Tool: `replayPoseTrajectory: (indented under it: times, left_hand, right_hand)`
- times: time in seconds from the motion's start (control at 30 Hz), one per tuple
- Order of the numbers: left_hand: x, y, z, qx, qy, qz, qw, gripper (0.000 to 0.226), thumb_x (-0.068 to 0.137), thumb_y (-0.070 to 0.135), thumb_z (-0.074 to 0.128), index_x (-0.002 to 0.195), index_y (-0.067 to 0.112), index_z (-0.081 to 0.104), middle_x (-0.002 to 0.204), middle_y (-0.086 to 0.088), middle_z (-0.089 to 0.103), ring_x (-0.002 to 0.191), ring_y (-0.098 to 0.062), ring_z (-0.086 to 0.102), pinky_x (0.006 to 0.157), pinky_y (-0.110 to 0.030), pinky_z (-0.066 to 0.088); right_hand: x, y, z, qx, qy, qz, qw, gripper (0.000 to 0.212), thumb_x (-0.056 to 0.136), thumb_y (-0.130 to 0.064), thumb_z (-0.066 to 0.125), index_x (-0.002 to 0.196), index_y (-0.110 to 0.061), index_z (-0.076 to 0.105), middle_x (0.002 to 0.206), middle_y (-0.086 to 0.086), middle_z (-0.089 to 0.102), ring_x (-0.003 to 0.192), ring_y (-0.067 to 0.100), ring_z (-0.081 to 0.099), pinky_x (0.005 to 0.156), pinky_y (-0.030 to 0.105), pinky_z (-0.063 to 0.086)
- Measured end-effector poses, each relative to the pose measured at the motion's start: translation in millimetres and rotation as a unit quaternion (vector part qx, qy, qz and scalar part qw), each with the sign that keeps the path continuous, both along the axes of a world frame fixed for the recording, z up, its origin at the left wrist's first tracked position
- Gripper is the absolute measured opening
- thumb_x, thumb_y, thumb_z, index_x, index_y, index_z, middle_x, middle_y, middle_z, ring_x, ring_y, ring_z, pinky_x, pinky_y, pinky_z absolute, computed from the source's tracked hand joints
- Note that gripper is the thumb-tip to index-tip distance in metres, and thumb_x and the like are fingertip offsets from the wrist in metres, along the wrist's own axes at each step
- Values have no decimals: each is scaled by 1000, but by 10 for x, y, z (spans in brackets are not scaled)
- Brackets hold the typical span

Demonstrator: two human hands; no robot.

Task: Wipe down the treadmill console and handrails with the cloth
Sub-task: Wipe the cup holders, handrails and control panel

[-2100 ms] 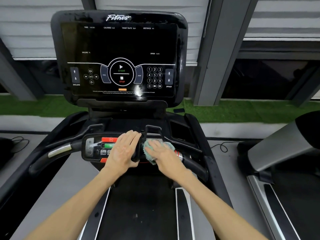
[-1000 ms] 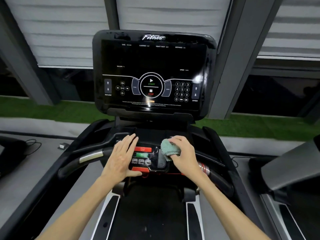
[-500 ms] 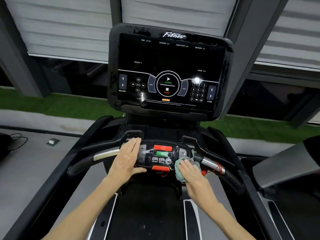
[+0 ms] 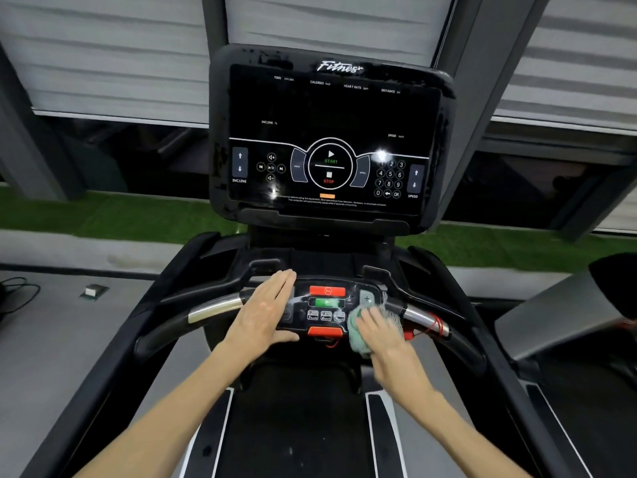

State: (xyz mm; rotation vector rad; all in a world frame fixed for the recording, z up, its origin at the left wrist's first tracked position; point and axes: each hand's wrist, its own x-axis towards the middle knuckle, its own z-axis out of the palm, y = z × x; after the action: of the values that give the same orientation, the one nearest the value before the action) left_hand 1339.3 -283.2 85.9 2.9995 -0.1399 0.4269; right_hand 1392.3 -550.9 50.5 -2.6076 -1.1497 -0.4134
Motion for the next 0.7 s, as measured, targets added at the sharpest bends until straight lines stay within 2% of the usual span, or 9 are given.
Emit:
replayPoseTrajectory:
  times: [0.03,0.07,0.17,0.23,0.3,0.43,0.57,0.63,0.7]
  left_hand:
    - [0,-8,-7,3,-1,1,1000,121,49,52,89,143,-4,37,145,-17,46,134,-30,46,111,-39,30]
    - [-3,-13,-19,2,-1,2,1000,121,51,52,88,145,-3,34,147,-17,43,137,-30,43,113,-38,29]
    - [3,-23,-50,-16,0,3,1000,118,63,50,83,151,1,22,156,-13,29,146,-25,26,119,-34,19]
    - [9,-28,-43,-32,5,0,999,116,67,48,81,152,3,15,159,-11,23,148,-23,19,121,-34,15]
    - [8,-30,-24,-48,13,-2,999,116,69,45,81,153,4,12,160,-9,19,149,-21,14,122,-33,14]
    - [12,-22,-45,-45,15,-4,999,115,69,45,82,153,4,14,160,-10,21,148,-22,17,121,-37,20]
    - [29,21,-93,6,17,-1,1000,116,67,57,78,152,5,19,158,-11,27,145,-27,27,116,-44,31]
    - [22,54,-128,32,21,23,999,119,66,68,71,153,11,14,159,-9,24,144,-32,30,112,-53,34]
    - [-9,60,-191,9,33,59,998,120,66,75,61,154,24,-2,162,-9,12,145,-38,23,110,-58,29]
  right_hand:
    - [-58,-50,-67,-6,8,6,1000,87,55,23,65,136,-2,48,142,12,49,138,23,32,117,33,14]
    - [-82,-83,-96,-4,12,11,1000,88,56,24,65,137,-4,47,144,11,47,139,20,29,118,33,12]
    - [26,-45,16,11,18,17,1000,83,58,22,69,135,-5,52,142,10,50,138,22,36,111,38,35]
    - [151,62,183,22,19,10,1000,77,62,18,70,134,-3,53,141,11,50,135,25,41,108,39,37]
    - [263,180,331,29,17,-10,999,70,72,17,59,138,-5,48,146,10,45,138,27,38,111,41,35]
    - [328,314,340,42,13,-54,998,68,79,15,43,144,-6,40,149,9,41,143,28,29,115,43,32]
    - [125,204,59,-16,19,-37,999,66,83,-5,24,149,-8,29,154,6,32,147,21,18,116,42,26]
    - [61,151,10,-41,19,-27,999,66,83,-3,31,149,-8,29,155,5,31,147,20,18,117,43,26]
    - [106,144,37,-50,11,-28,998,69,82,1,43,149,-10,31,154,5,33,146,20,20,117,43,27]
